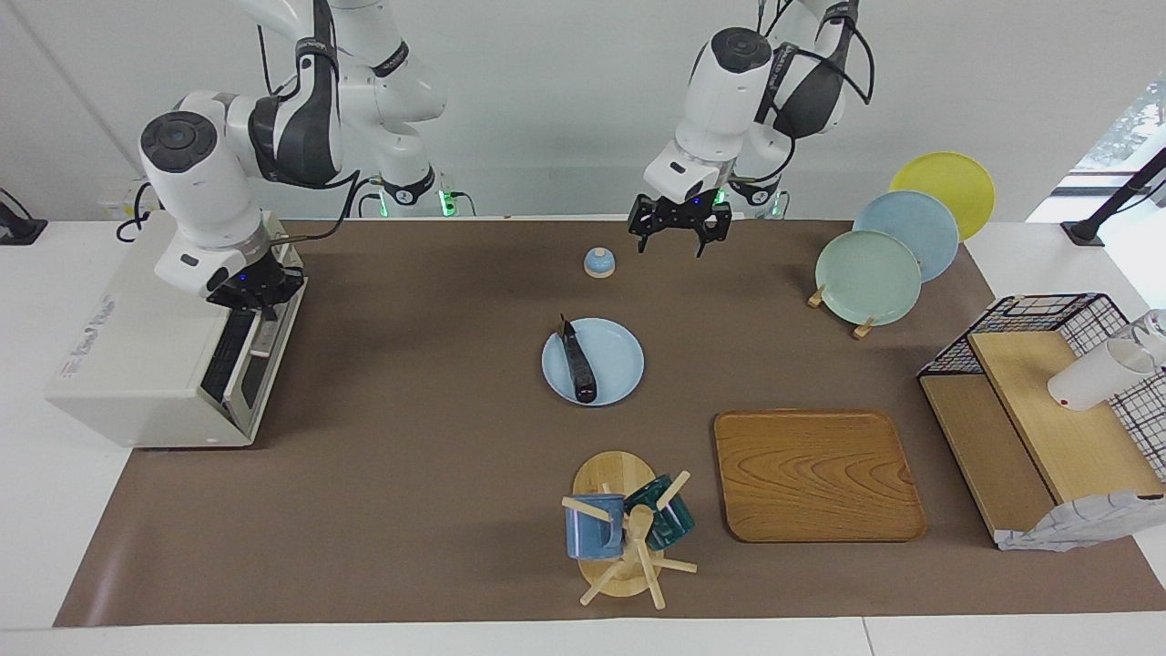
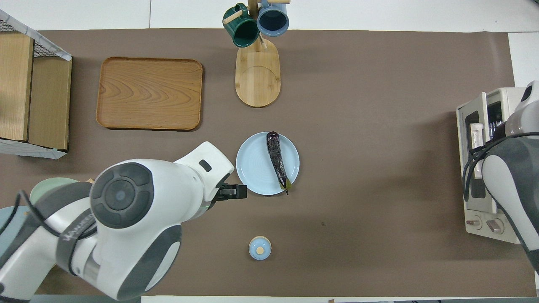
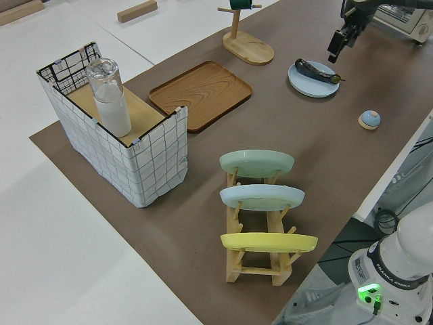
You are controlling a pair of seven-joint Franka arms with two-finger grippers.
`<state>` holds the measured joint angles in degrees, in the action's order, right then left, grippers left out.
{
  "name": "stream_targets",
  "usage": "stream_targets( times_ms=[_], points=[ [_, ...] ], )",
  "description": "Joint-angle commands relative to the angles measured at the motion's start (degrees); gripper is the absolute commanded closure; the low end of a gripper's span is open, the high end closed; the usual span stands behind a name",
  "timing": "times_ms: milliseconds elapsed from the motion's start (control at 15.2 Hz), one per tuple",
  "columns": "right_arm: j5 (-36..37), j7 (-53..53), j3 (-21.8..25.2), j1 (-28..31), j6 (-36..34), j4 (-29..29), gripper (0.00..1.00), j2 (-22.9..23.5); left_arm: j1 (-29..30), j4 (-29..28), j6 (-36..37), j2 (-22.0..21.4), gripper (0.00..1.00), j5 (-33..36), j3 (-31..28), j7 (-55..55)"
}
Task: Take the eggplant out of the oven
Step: 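Reach the left gripper to the eggplant while the right gripper retracts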
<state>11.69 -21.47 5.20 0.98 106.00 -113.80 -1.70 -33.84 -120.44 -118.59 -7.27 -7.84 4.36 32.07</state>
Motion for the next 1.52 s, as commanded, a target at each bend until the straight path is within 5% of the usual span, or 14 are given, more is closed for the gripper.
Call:
stream_targets(
  times_ms=[0,330,396,462,527,857,1055,1451],
  points=[
    [0.7,-1.03,-0.45,-0.1,-6.65,3.74,1.0,-1.46,-4.73,0.03,-8.47,6.46,0.0,-1.04,-1.02,9.03],
    [-6.23,-0.24,-1.24,-0.45,-15.2,11.14,0.97,-1.46,-8.6,0.56,-19.73,14.02,0.0,-1.04,-1.02,19.04],
    [-7.55,-0.24,-1.24,-0.45,-15.12,11.32,0.7,-1.46,-10.44,0.56,-23.05,16.04,0.0,-1.04,-1.2,22.21],
    [-8.95,-0.24,-1.24,-0.37,-14.94,11.32,0.21,-1.37,-11.06,0.65,-26.22,17.71,0.0,-0.95,-1.29,23.2],
    [-10.97,-0.16,-1.24,-0.28,-15.2,11.58,0.0,-1.37,-10.98,1.26,-27.82,19.64,0.0,-0.86,-1.29,23.03],
    [-11.52,8.19,-1.6,-1.24,-17.67,15.62,0.0,0.12,-10.28,7.14,-29.14,26.68,0.0,-0.07,-1.37,22.68],
    [-11.16,8.46,-2.29,-0.46,-17.14,16.68,0.0,1.69,-9.93,7.24,-30.38,27.22,0.0,1.07,-1.64,20.67],
    [-10.47,10.31,-3.79,-0.72,-19.94,21.49,0.0,5.82,-7.64,6.28,-30.12,27.48,0.22,1.07,-1.55,11.61]
  ],
)
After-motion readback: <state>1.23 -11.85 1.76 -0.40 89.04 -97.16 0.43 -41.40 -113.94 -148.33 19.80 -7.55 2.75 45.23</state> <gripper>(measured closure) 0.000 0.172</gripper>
